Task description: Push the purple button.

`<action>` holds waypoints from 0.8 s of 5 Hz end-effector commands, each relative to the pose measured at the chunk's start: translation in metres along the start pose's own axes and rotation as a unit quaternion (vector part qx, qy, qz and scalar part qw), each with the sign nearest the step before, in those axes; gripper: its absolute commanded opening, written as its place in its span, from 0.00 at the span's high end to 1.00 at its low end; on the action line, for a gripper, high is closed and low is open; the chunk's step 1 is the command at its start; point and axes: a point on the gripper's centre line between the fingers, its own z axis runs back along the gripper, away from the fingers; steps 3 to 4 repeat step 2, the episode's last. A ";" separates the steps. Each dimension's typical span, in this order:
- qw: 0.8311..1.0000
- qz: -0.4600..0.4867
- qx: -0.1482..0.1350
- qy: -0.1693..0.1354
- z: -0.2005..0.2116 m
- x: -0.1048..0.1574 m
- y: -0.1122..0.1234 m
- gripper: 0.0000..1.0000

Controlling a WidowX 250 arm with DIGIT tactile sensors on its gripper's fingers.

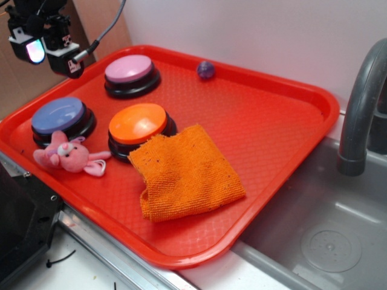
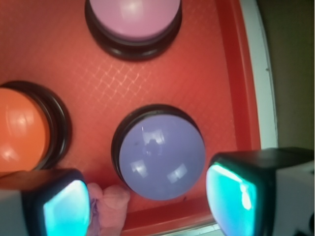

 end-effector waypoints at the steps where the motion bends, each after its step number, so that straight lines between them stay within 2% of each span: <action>1: 0.999 -0.002 0.001 -0.038 0.022 0.008 0.005 0.00; 2: 0.999 -0.012 0.004 -0.048 0.027 0.007 0.006 0.00; 4: 0.999 -0.012 0.004 -0.048 0.027 0.007 0.006 0.00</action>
